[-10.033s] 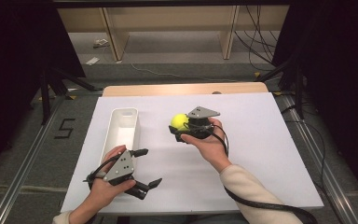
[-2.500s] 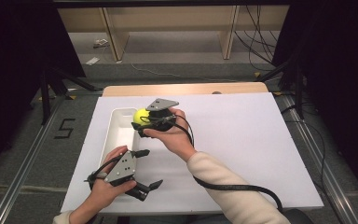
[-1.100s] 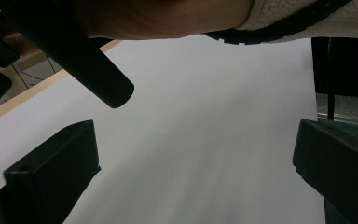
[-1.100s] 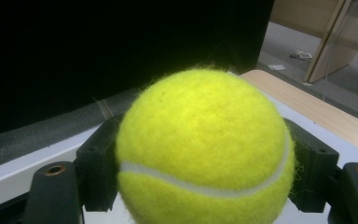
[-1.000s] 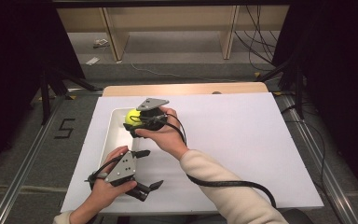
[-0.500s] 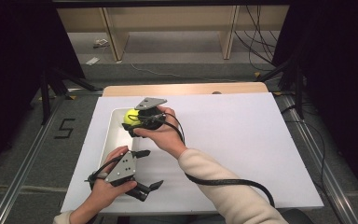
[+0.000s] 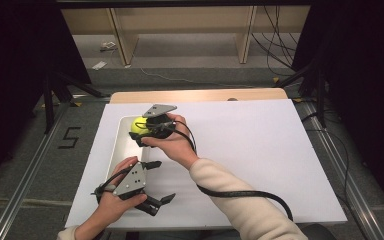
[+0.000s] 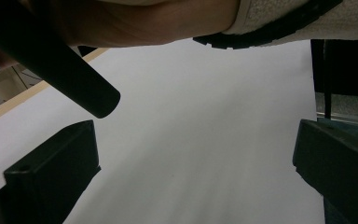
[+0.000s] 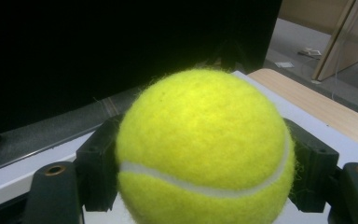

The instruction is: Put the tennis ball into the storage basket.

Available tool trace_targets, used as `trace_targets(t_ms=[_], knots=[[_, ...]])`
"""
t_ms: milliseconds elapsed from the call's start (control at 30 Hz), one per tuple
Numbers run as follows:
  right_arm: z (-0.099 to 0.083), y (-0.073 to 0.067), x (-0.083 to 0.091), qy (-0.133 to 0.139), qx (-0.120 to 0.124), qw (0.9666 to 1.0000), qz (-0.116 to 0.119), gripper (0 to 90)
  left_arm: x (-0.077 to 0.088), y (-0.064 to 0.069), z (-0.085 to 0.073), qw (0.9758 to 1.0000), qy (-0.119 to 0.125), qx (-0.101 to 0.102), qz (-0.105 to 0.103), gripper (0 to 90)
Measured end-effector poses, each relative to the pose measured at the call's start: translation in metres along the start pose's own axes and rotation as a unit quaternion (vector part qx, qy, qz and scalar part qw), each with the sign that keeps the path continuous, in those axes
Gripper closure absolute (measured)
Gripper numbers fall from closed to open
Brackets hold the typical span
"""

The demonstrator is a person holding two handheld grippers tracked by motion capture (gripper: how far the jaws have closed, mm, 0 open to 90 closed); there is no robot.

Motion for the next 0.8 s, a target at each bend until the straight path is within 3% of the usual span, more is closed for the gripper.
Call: trace_targets(t_ms=[800], knots=[[0.0026, -0.0037, -0.0094, -0.006, 0.004, 0.9999, 0.008, 26.7, 0.0, 0.0003, 0.0001, 1.0, -0.001, -0.003, -0.001, 0.0]])
Point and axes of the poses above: each handheld gripper's, and its own axes: x roughly backward along the jaws, z roughly out of its top, y roughly to its right, the point moved 3 cm from there along -x, roughly forward along the jaws, and after that the axes turned 2 degrees about -z, right-handed, at the moved point
